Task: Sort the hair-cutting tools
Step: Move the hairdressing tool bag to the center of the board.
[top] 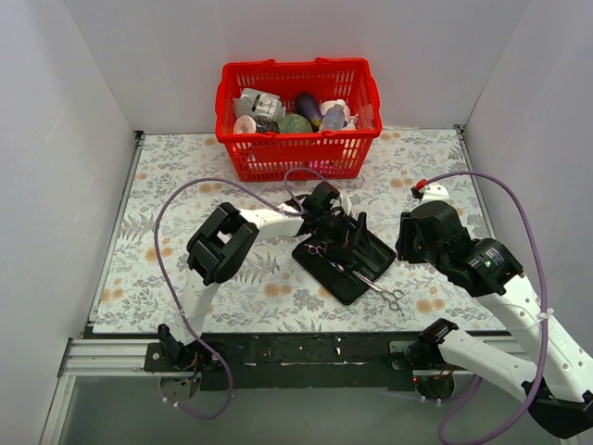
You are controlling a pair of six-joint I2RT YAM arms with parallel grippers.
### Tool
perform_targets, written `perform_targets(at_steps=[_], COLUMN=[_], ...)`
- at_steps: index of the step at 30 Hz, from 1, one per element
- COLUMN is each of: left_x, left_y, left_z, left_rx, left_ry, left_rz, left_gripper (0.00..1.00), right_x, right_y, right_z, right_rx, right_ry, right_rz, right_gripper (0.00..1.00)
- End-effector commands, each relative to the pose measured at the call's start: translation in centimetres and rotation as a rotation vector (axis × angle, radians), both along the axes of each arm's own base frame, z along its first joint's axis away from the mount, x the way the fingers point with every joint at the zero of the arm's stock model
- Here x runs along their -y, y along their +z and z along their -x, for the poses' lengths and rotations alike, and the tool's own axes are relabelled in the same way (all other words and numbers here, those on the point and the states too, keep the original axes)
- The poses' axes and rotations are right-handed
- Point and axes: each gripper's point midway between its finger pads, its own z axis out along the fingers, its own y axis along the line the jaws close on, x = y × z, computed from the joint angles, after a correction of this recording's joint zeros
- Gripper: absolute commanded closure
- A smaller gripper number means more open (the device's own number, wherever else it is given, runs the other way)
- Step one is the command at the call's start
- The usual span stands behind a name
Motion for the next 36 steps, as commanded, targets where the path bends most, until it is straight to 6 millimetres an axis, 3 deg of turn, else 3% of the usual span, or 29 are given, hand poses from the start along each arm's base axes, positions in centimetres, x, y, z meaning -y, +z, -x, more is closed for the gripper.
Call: perform_targets(at_steps=[1, 4, 8, 12, 15, 19, 21, 26, 30, 36], left_x=[-3.0, -3.4, -6.0, -7.5, -7.3, -6.3, -6.0, -3.0, -1.9, -0.2], left_y=[-1.7, -0.7, -0.1, 1.6, 4.1, 5.3, 4.6, 6.1, 5.8, 4.1], left_z=[-2.3, -4.2, -8.6, -9.8, -10.2, -9.7, -9.0, -7.3, -5.7, -1.7], left_rx=[0.077, 0.162, 0.349, 0.444, 0.485, 0.576, 0.609, 0.794, 0.86, 0.935], left_ry=[0.064, 0.083, 0.171, 0.164, 0.168, 0.137, 0.107, 0.09, 0.054, -0.005], left_rz=[-0.11, -0.188, -0.425, -0.501, -0.483, -0.542, -0.607, -0.68, -0.729, -0.755], left_gripper=[0.02, 0.02, 0.02, 0.02, 0.02, 0.02, 0.02, 0.02, 0.02, 0.02], right_x=[-0.6, -0.8, -1.1, -1.2, -1.2, -0.4, 0.2, 0.8, 1.2, 2.3], right_y=[0.5, -0.1, -0.6, -0.9, -1.2, -0.6, 0.0, -0.6, -0.3, 0.7], right_z=[-0.3, -0.1, -0.1, -0.1, -0.1, -0.3, -0.1, 0.2, 0.3, 0.3], right_rx=[0.029, 0.019, 0.012, 0.011, 0.008, 0.041, 0.062, 0.038, 0.052, 0.089], right_ry=[0.008, 0.018, 0.026, 0.033, 0.033, -0.012, -0.045, -0.06, -0.084, -0.143], right_rz=[-0.045, -0.049, -0.056, -0.059, -0.057, -0.056, -0.07, -0.036, -0.047, -0.049], right_gripper=[0.61, 0.61, 0.61, 0.61, 0.61, 0.61, 0.6, 0.59, 0.59, 0.57])
